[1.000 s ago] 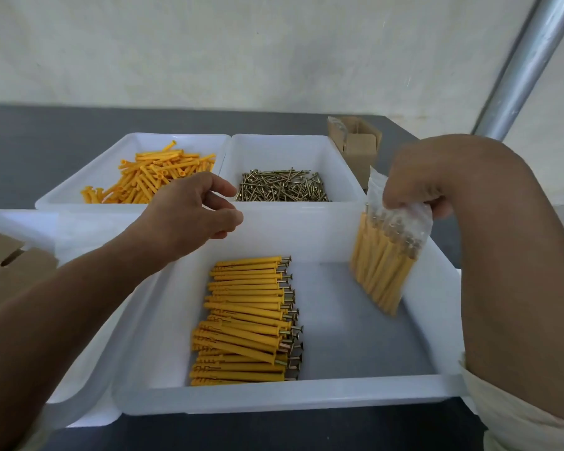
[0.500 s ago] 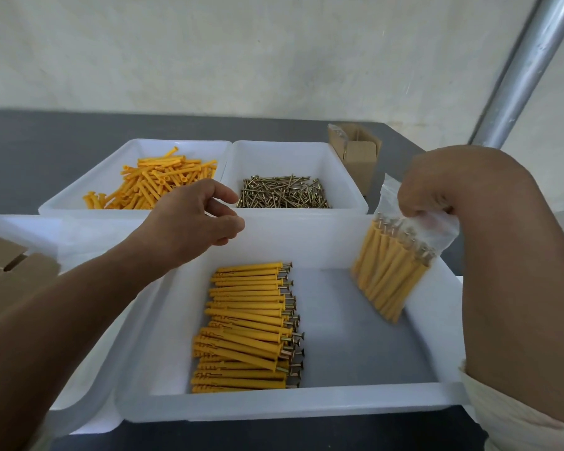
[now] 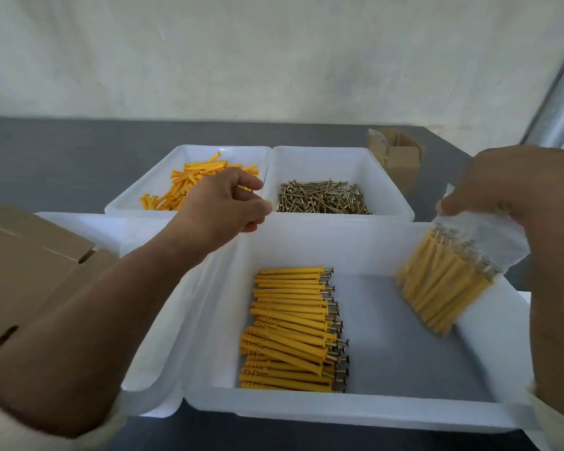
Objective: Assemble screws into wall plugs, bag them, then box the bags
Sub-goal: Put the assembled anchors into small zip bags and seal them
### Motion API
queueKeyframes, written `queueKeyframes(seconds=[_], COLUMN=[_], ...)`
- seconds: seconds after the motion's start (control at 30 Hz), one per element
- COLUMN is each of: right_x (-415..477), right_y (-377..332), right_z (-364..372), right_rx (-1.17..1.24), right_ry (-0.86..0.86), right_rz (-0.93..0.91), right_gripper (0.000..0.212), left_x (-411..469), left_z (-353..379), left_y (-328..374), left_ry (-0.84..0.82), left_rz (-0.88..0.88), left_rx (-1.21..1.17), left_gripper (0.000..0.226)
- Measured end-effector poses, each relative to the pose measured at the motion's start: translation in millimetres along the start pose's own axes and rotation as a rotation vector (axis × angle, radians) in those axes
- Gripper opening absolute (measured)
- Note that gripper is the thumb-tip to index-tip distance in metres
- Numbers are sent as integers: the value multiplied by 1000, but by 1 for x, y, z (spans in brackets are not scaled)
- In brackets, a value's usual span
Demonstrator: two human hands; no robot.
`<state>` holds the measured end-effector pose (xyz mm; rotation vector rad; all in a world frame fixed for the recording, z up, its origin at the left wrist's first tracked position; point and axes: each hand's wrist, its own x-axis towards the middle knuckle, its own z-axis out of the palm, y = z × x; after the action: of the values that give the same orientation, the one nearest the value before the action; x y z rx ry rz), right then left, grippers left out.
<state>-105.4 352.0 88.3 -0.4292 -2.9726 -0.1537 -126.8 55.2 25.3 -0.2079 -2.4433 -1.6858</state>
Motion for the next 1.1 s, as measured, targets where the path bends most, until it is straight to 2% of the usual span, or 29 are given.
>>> queueKeyframes(seconds=[0.07, 0.17, 0.33, 0.47, 0.6, 0.7, 0.77, 0.87, 0.93, 1.1], right_x=[1, 3, 7, -7, -19, -33, -39, -43, -44, -44], right_y=[-5, -12, -34, -65, -86, -104, -115, -126, -129, -130], right_z=[-2, 2, 1, 8, 20, 33, 43, 55, 60, 65], right_rx=[51, 42, 23, 51, 114, 248, 208, 155, 170, 186], right_ry=[-26, 60, 95, 219, 97, -118, -184, -241, -279, -304], right_rz=[-5, -28, -196, -357, -577, -763, -856, -922, -948, -960], right_gripper=[23, 21, 39, 31, 24, 16, 17, 18, 17, 16], left_x=[4, 10, 14, 17, 15, 13, 12, 11, 11, 7], left_z=[-9, -30, -65, -75, -75, -71, -69, -73, -79, -91], left_y=[-1, -7, -22, -24, -27, -27, -26, -21, -19, -24], left_ry=[39, 90, 45, 12, -30, -27, -15, 162, 259, 81], left_rz=[-30, -123, -284, -348, -378, -387, -373, -301, -313, -514], left_rx=[8, 95, 546, 840, 935, 914, 944, 997, 1004, 947], left_gripper=[22, 19, 11, 30, 40, 37, 32, 21, 20, 21])
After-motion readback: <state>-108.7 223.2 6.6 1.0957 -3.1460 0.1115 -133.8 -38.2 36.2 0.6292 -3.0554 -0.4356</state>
